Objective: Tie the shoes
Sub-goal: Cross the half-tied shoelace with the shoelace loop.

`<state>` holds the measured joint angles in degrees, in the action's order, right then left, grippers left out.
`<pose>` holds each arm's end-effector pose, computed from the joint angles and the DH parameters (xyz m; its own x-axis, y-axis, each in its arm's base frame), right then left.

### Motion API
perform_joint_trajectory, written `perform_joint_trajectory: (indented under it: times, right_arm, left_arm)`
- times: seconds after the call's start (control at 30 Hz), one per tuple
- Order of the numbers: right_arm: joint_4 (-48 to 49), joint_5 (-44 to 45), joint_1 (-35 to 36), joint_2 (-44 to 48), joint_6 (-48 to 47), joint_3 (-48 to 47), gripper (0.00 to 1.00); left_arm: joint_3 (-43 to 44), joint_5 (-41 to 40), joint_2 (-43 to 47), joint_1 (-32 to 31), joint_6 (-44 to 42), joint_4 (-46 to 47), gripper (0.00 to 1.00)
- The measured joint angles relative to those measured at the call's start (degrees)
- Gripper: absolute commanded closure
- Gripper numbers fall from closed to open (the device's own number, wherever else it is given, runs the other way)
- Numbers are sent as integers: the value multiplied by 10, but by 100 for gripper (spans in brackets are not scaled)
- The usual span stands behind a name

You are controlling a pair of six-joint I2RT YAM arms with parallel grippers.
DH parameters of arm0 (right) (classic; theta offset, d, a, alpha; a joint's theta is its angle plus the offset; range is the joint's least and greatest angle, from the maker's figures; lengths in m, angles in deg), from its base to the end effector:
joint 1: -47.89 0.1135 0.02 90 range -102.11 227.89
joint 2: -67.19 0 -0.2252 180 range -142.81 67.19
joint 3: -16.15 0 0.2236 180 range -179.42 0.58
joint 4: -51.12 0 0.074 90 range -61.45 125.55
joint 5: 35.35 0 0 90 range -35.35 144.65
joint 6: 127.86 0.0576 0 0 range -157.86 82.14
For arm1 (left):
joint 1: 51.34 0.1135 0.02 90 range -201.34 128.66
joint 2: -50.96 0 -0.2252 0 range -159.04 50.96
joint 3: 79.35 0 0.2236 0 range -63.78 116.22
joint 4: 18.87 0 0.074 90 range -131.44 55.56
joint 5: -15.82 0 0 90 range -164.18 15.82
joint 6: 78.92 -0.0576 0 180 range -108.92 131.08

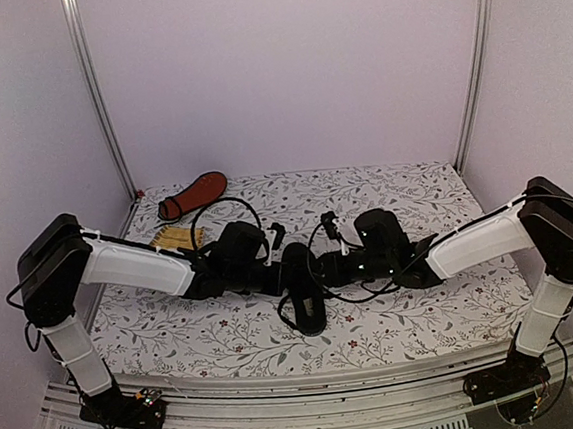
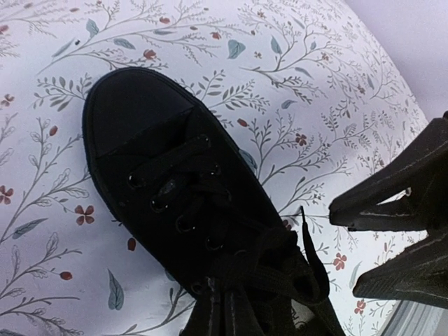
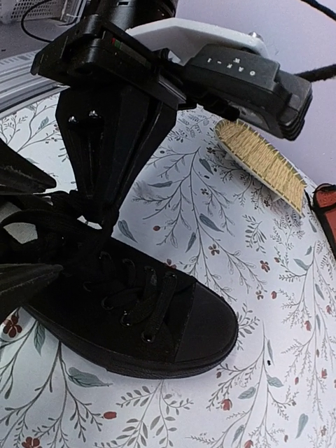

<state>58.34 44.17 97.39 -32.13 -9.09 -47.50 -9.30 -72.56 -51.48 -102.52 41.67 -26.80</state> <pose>0.2213 0.2752 0.1431 -0.6811 -0.0687 -0.7290 -0.5976 0.6275 0.4991 0.2229 -0.2797 0.1285 -0.7524 0.1236 -0.6470 0.4756 0.7815 -0.4037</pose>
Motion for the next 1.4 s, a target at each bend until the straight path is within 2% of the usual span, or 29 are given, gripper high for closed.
perform_joint_trajectory:
  times: [0.07,0.3,0.6,0.83,1.2,1.4]
  right_arm:
    - [-8,-2,1,-5,17,-10,67]
    - [-31,9,12,-26,32,-30,55]
    - [-61,70,22,-43,-36,-57,49]
    - [-69,78,23,-70,-88,-89,50]
    - [-86,88,23,-92,-115,-105,51]
    - [-87,103,23,-112,-119,-123,56]
  left_arm:
    - [0,-12,3,-2,-4,-3,100]
    - [0,-38,9,-6,-11,-4,100]
    - [0,-45,9,-10,-21,-3,100]
    - [0,-51,16,-12,-22,-3,100]
    - [0,-53,17,-13,-30,-3,100]
    - [0,-52,17,-15,-32,-3,100]
